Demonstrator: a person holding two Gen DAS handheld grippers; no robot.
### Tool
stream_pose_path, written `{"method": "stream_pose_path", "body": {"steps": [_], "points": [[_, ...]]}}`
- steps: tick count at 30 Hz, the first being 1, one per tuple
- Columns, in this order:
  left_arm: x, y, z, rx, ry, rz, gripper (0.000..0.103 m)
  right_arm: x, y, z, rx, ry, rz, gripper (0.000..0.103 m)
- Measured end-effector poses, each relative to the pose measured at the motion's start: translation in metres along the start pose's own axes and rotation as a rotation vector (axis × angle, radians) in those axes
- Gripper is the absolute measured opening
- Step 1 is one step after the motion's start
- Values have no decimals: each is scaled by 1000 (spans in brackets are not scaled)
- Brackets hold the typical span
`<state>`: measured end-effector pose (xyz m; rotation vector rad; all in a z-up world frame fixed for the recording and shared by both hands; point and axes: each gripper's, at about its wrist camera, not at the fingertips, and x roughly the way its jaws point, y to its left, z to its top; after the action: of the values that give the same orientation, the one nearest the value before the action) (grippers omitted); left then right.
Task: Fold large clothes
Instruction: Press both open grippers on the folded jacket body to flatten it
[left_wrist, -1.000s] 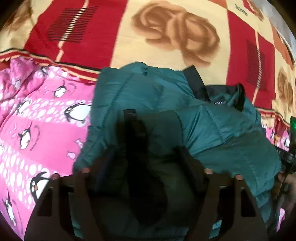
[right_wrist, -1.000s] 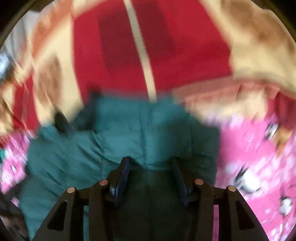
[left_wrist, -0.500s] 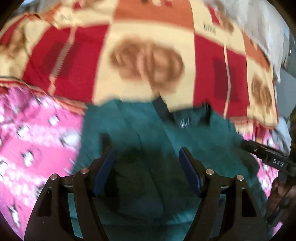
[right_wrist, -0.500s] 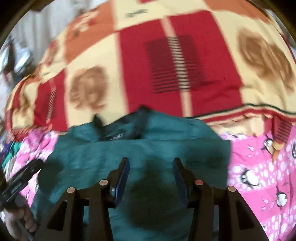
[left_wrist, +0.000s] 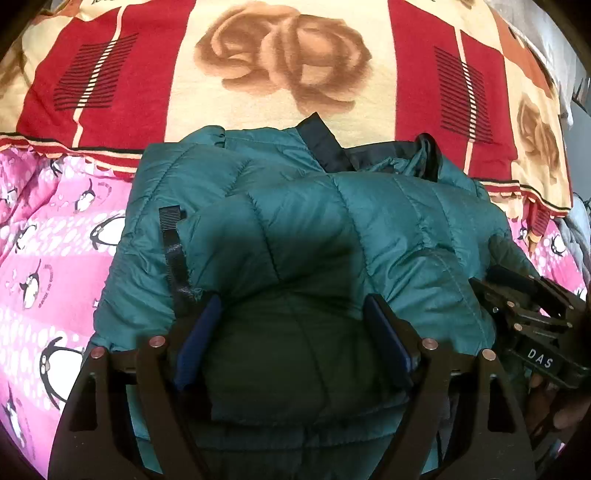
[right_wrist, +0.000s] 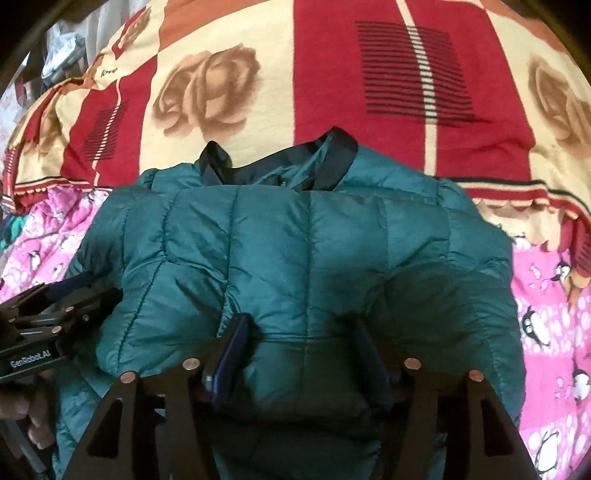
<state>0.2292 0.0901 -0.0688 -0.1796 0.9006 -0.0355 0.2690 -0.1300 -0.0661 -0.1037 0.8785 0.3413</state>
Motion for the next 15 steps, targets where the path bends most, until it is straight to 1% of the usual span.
{"method": "stream_pose_path", "body": {"steps": [4,9,15], "points": [[-1,0,-2,-9,-15,-3,83,-3,0,-3,0,-16,-7,60],[-1,-2,-3,-5,-26,6,83,-4,-9,-6,35,-18,29,61],[-1,-8,-5,34,-37,48,83,-3,-4,-5,16,-19,-2,63]]}}
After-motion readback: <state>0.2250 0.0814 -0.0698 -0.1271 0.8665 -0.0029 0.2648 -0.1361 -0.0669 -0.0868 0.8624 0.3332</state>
